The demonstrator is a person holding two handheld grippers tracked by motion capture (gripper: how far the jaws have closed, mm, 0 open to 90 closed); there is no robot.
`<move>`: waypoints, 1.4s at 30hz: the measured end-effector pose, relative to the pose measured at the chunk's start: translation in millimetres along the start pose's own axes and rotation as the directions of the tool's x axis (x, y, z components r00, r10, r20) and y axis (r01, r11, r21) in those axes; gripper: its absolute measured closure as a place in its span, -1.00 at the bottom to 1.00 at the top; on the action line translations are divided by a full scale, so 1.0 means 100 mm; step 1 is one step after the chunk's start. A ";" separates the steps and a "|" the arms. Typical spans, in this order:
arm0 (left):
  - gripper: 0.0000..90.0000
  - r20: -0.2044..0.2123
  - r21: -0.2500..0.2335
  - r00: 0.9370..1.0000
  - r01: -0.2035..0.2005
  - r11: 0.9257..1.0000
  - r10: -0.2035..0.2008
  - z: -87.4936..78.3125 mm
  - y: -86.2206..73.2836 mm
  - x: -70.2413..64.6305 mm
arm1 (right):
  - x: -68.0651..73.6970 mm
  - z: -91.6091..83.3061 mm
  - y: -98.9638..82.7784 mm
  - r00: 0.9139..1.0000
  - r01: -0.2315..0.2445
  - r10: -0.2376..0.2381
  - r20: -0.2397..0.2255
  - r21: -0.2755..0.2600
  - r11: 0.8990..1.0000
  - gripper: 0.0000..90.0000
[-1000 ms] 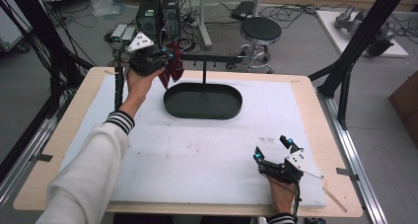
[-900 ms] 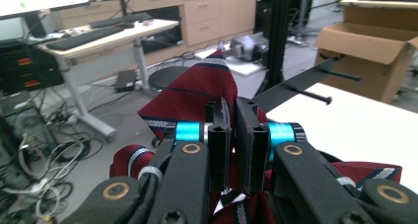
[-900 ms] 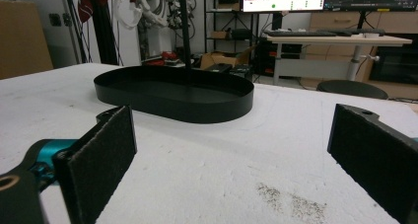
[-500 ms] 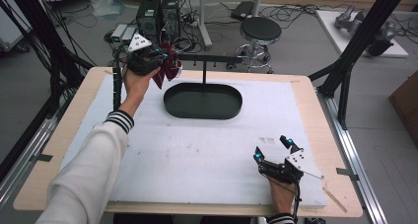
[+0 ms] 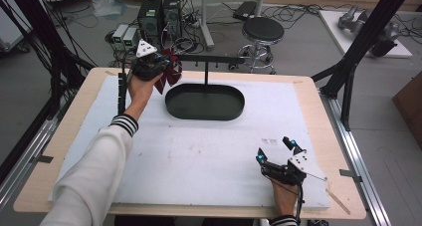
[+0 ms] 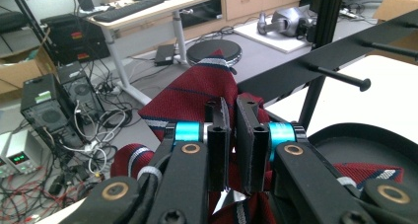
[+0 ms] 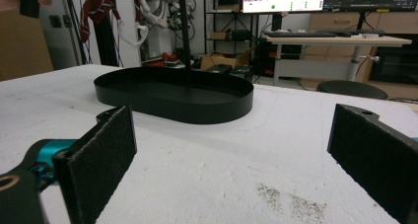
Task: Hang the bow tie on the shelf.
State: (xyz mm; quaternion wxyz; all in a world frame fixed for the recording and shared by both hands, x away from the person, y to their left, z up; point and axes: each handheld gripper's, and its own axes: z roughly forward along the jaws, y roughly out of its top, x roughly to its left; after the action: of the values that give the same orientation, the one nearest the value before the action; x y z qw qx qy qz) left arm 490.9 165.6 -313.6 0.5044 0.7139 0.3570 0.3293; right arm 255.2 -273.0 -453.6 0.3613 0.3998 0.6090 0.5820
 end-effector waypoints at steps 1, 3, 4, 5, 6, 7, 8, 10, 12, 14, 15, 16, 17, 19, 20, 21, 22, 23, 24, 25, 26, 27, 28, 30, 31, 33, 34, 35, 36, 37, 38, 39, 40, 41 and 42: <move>0.86 0.000 0.000 1.000 0.000 1.000 0.000 0.00 0.00 0.00 | 0.00 0.00 0.00 1.000 0.000 0.000 0.000 0.000 1.000 -0.92; 0.85 -0.002 -0.003 1.000 0.005 1.000 -0.005 -0.01 -0.02 0.00 | 0.00 0.00 0.00 1.000 -0.002 0.002 0.000 0.002 1.000 -0.92; 0.85 -0.003 -0.005 1.000 0.008 1.000 -0.008 -0.02 -0.02 0.01 | 0.00 0.00 0.00 1.000 0.000 0.000 0.001 0.001 1.000 -0.92; 0.85 -0.002 -0.006 1.000 0.009 1.000 -0.009 -0.02 -0.03 0.01 | 0.00 0.00 0.00 1.000 0.000 0.000 0.001 0.001 1.000 -0.92; 0.85 -0.001 -0.006 1.000 0.009 1.000 -0.009 -0.03 -0.03 0.01 | 0.00 0.00 0.00 1.000 0.000 0.000 0.001 0.001 1.000 -0.92; 0.83 0.000 -0.005 1.000 0.006 1.000 -0.006 -0.03 -0.03 0.01 | 0.01 0.00 0.00 1.000 -0.003 0.003 0.001 0.003 1.000 -0.92; 0.83 0.002 -0.008 1.000 0.007 1.000 -0.007 -0.03 -0.03 0.00 | 0.01 0.00 0.00 1.000 -0.003 0.003 0.001 0.003 1.000 -0.92; 0.79 0.002 0.000 1.000 0.002 1.000 -0.002 -0.04 -0.03 0.00 | 0.00 0.00 0.00 1.000 0.000 0.000 0.002 0.000 1.000 -0.92; 0.74 0.010 -0.002 1.000 0.006 1.000 -0.006 -0.05 -0.05 0.01 | 0.01 0.00 0.00 1.000 0.004 -0.004 0.004 0.001 1.000 -0.92; 0.69 0.017 -0.002 1.000 0.006 1.000 -0.006 -0.06 -0.06 0.01 | 0.01 0.00 0.00 1.000 0.007 -0.007 0.003 0.001 1.000 -0.92; 0.69 0.014 -0.003 1.000 0.002 1.000 -0.002 -0.07 -0.06 0.01 | 0.01 0.00 0.00 1.000 0.007 -0.007 0.003 0.001 1.000 -0.92; 0.62 0.009 -0.004 1.000 -0.001 1.000 0.001 -0.08 -0.07 0.01 | 0.01 0.00 0.00 1.000 0.006 -0.006 0.000 -0.002 1.000 -0.92; 0.60 0.009 -0.006 1.000 0.000 1.000 0.000 -0.08 -0.07 0.01 | 0.01 0.00 0.00 1.000 0.007 -0.007 0.000 -0.003 1.000 -0.92; 0.56 0.012 0.001 1.000 0.000 1.000 0.000 -0.10 -0.08 0.02 | 0.01 -0.01 0.00 1.000 0.008 -0.008 0.002 -0.002 1.000 -0.92; 0.56 0.010 0.002 1.000 0.001 1.000 -0.001 -0.10 -0.08 0.02 | 0.01 -0.01 0.00 1.000 0.008 -0.008 0.002 -0.002 1.000 -0.92; 0.44 0.009 0.004 1.000 0.002 1.000 -0.003 -0.10 -0.08 0.03 | 0.01 -0.01 0.00 1.000 0.015 -0.015 -0.001 -0.006 1.000 -0.92; 0.44 0.008 0.002 1.000 0.011 1.000 -0.011 -0.11 -0.08 0.02 | 0.01 -0.01 0.00 1.000 0.015 -0.015 -0.001 -0.006 1.000 -0.92; 0.37 0.009 0.001 1.000 0.010 1.000 -0.010 -0.12 -0.08 0.02 | 0.01 -0.01 0.00 1.000 0.007 -0.007 -0.001 -0.005 1.000 -0.92; 0.20 0.014 -0.004 1.000 0.009 1.000 -0.009 -0.12 -0.09 0.02 | 0.01 -0.01 0.00 1.000 0.007 -0.007 0.001 -0.007 1.000 -0.92; 0.20 0.023 -0.009 1.000 0.014 1.000 -0.014 -0.12 -0.09 0.02 | 0.01 -0.01 0.00 1.000 0.007 -0.007 0.001 -0.007 1.000 -0.92; -0.04 0.033 -0.013 0.999 0.022 1.000 -0.021 -0.12 -0.09 0.03 | 0.00 0.00 0.00 1.000 0.007 -0.007 -0.001 -0.006 1.000 -0.92; -0.15 0.044 -0.020 0.999 0.028 0.999 -0.027 -0.13 -0.09 0.04 | 0.00 0.00 0.00 1.000 0.008 -0.008 -0.002 -0.006 1.000 -0.92; -0.29 0.073 -0.037 0.997 0.034 0.999 -0.031 -0.13 -0.10 0.06 | 0.00 0.00 0.00 1.000 0.008 -0.008 -0.002 -0.006 1.000 -0.92; -0.39 0.096 -0.041 0.995 0.038 0.998 -0.034 -0.14 -0.11 0.07 | 0.00 0.00 0.00 1.000 0.008 -0.008 -0.003 -0.007 1.000 -0.92; -0.39 0.114 -0.046 0.993 0.038 0.998 -0.032 -0.15 -0.12 0.08 | 0.00 0.00 0.00 1.000 0.008 -0.008 -0.003 -0.007 1.000 -0.92; -0.61 0.148 -0.069 0.988 0.045 0.997 -0.035 -0.19 -0.15 0.09 | 0.00 0.00 0.00 1.000 0.006 -0.006 -0.003 -0.004 1.000 -0.92; -0.68 0.173 -0.081 0.984 0.051 0.995 -0.036 -0.22 -0.17 0.10 | 0.00 0.00 0.00 1.000 0.007 -0.007 -0.003 -0.003 1.000 -0.92; -0.72 0.191 -0.089 0.981 0.055 0.995 -0.037 -0.24 -0.19 0.11 | 0.00 0.00 0.00 1.000 0.009 -0.009 -0.003 -0.003 1.000 -0.92; -0.74 0.205 -0.097 0.978 0.054 0.994 -0.033 -0.26 -0.21 0.12 | 0.00 0.00 0.00 1.000 0.007 -0.007 -0.003 -0.003 1.000 -0.92; -0.80 0.214 -0.099 0.976 0.055 0.994 -0.032 -0.29 -0.23 0.13 | 0.01 0.00 0.00 1.000 0.004 -0.004 -0.005 -0.001 1.000 -0.92; -0.82 0.231 -0.106 0.972 0.058 0.993 -0.032 -0.32 -0.25 0.15 | 0.01 0.00 0.00 1.000 0.006 -0.006 -0.005 -0.001 1.000 -0.92; -0.82 0.244 -0.110 0.969 0.058 0.992 -0.029 -0.35 -0.28 0.16 | 0.01 0.00 0.00 1.000 0.007 -0.007 -0.005 -0.001 1.000 -0.92; -0.82 0.251 -0.111 0.968 0.058 0.992 -0.029 -0.38 -0.31 0.18 | 0.01 0.00 0.00 1.000 0.007 -0.007 -0.005 -0.001 1.000 -0.92; -0.82 0.260 -0.113 0.965 0.063 0.992 -0.032 -0.42 -0.34 0.19 | 0.01 0.00 0.00 1.000 0.006 -0.006 -0.007 0.000 1.000 -0.92; -0.82 0.265 -0.112 0.964 0.066 0.992 -0.034 -0.46 -0.37 0.20 | 0.01 0.00 0.00 1.000 0.005 -0.005 -0.007 0.000 1.000 -0.92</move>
State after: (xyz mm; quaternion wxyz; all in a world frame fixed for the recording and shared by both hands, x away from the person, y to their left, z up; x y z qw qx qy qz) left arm 456.6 213.4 -334.7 0.5973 0.7105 0.2846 0.2396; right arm 254.5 -272.5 -453.6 0.3607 0.3965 0.6112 0.5824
